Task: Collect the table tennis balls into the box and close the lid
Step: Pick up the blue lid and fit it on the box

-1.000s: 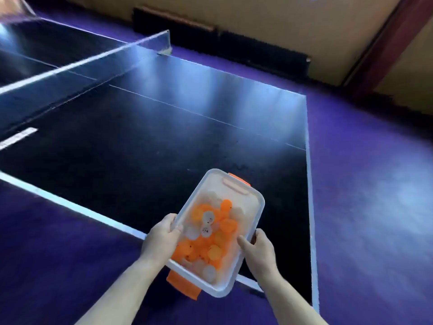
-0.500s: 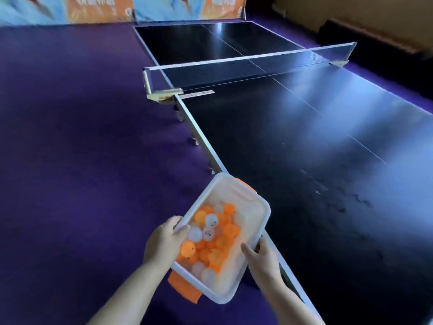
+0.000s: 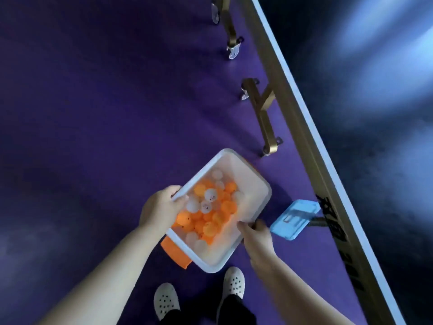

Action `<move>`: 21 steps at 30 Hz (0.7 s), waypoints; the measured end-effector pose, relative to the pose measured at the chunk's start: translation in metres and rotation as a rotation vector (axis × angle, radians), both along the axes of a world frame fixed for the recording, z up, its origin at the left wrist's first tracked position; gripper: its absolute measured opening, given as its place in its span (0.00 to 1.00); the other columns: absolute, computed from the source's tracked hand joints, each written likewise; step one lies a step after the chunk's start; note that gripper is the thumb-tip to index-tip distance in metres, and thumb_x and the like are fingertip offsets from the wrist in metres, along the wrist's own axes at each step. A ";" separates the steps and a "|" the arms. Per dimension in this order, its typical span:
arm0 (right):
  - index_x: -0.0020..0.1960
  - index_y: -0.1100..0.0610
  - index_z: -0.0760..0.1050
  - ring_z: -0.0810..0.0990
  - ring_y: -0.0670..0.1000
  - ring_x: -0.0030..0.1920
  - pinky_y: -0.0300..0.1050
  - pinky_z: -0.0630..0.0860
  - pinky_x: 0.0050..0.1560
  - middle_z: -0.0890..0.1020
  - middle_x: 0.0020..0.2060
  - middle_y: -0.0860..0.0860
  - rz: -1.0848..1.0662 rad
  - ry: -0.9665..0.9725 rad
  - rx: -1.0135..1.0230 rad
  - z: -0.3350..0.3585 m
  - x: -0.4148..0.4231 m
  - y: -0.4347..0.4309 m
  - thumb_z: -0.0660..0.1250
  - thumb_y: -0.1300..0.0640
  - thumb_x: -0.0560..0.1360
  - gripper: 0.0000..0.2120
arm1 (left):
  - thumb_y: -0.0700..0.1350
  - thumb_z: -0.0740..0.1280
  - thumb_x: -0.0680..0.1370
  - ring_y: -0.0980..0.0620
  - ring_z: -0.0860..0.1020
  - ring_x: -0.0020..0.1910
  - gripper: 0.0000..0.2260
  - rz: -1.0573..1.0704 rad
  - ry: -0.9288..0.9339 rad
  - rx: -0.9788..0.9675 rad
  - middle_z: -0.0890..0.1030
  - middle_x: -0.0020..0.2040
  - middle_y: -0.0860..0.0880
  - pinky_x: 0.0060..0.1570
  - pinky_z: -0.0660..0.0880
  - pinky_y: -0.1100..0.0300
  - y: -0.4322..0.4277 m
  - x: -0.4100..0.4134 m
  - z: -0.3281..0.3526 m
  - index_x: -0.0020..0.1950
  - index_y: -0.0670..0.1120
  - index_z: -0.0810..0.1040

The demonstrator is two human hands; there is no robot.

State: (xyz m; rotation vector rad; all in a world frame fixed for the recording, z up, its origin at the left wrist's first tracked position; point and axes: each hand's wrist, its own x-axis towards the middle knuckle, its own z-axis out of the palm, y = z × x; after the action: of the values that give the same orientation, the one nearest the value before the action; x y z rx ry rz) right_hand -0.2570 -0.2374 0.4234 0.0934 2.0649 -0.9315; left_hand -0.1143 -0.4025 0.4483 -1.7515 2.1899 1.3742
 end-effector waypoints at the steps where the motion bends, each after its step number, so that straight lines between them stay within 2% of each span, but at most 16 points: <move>1: 0.45 0.58 0.74 0.80 0.54 0.41 0.51 0.79 0.43 0.82 0.42 0.56 -0.025 -0.024 0.006 -0.029 -0.003 0.000 0.67 0.60 0.71 0.03 | 0.51 0.65 0.77 0.46 0.79 0.50 0.16 0.005 -0.017 0.014 0.81 0.51 0.49 0.44 0.74 0.55 0.003 -0.002 -0.030 0.63 0.49 0.75; 3: 0.43 0.60 0.76 0.79 0.54 0.37 0.50 0.78 0.37 0.82 0.40 0.59 -0.025 -0.016 0.038 -0.090 -0.007 0.004 0.68 0.62 0.70 0.03 | 0.49 0.67 0.76 0.43 0.78 0.55 0.18 0.001 -0.044 -0.002 0.79 0.55 0.46 0.47 0.73 0.52 0.013 -0.006 -0.090 0.64 0.47 0.73; 6: 0.40 0.60 0.76 0.79 0.53 0.35 0.43 0.77 0.31 0.81 0.39 0.58 -0.077 -0.012 0.073 -0.176 -0.019 0.010 0.69 0.61 0.70 0.03 | 0.41 0.68 0.74 0.42 0.73 0.61 0.21 0.052 -0.029 -0.088 0.76 0.61 0.44 0.57 0.70 0.49 0.032 -0.014 -0.173 0.66 0.44 0.70; 9: 0.37 0.59 0.75 0.78 0.51 0.31 0.40 0.75 0.28 0.80 0.37 0.57 -0.162 -0.024 0.086 -0.257 -0.034 0.012 0.70 0.61 0.71 0.05 | 0.38 0.66 0.72 0.42 0.73 0.60 0.20 0.052 0.044 -0.087 0.75 0.59 0.44 0.57 0.71 0.49 0.049 -0.023 -0.256 0.64 0.44 0.71; 11: 0.42 0.65 0.77 0.78 0.50 0.29 0.39 0.75 0.26 0.80 0.37 0.58 -0.216 -0.033 0.073 -0.305 -0.042 0.015 0.71 0.61 0.70 0.06 | 0.40 0.64 0.74 0.43 0.71 0.63 0.21 0.073 0.042 -0.041 0.73 0.63 0.44 0.56 0.70 0.49 0.055 -0.029 -0.307 0.67 0.46 0.69; 14: 0.50 0.70 0.77 0.79 0.52 0.32 0.34 0.73 0.22 0.80 0.38 0.59 -0.281 -0.043 0.020 -0.369 -0.055 0.022 0.72 0.62 0.70 0.13 | 0.38 0.62 0.75 0.43 0.67 0.67 0.22 0.061 0.024 -0.105 0.70 0.68 0.42 0.62 0.67 0.50 0.052 -0.040 -0.370 0.70 0.44 0.67; 16: 0.48 0.67 0.77 0.79 0.52 0.33 0.35 0.75 0.24 0.80 0.38 0.58 -0.319 -0.066 -0.035 -0.405 -0.061 0.024 0.73 0.63 0.70 0.10 | 0.36 0.61 0.75 0.43 0.68 0.67 0.22 0.069 0.038 -0.165 0.70 0.69 0.42 0.63 0.67 0.50 0.044 -0.051 -0.403 0.70 0.43 0.68; 18: 0.43 0.63 0.75 0.80 0.51 0.34 0.40 0.79 0.32 0.80 0.37 0.57 -0.341 -0.096 -0.108 -0.435 -0.065 0.024 0.73 0.62 0.71 0.07 | 0.36 0.61 0.76 0.43 0.68 0.67 0.21 0.059 0.048 -0.200 0.70 0.69 0.42 0.62 0.69 0.50 0.039 -0.063 -0.431 0.69 0.44 0.69; 19: 0.42 0.62 0.75 0.81 0.51 0.36 0.42 0.80 0.36 0.80 0.37 0.56 -0.356 -0.108 -0.151 -0.448 -0.066 0.025 0.72 0.63 0.72 0.07 | 0.37 0.61 0.76 0.43 0.69 0.66 0.21 0.042 0.048 -0.217 0.71 0.68 0.42 0.60 0.69 0.49 0.038 -0.069 -0.444 0.69 0.44 0.69; 21: 0.44 0.62 0.74 0.81 0.51 0.38 0.43 0.81 0.37 0.81 0.38 0.56 -0.385 -0.135 -0.234 -0.467 -0.064 0.024 0.71 0.64 0.73 0.06 | 0.38 0.61 0.75 0.41 0.71 0.63 0.19 0.008 0.035 -0.232 0.73 0.65 0.41 0.57 0.70 0.48 0.039 -0.079 -0.465 0.67 0.43 0.70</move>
State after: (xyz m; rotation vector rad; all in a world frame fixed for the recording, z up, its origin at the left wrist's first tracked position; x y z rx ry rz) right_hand -0.3215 -0.2131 -0.0432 0.4289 1.8309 -1.3555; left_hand -0.1933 -0.3640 -0.0167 -1.8197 2.4505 1.2032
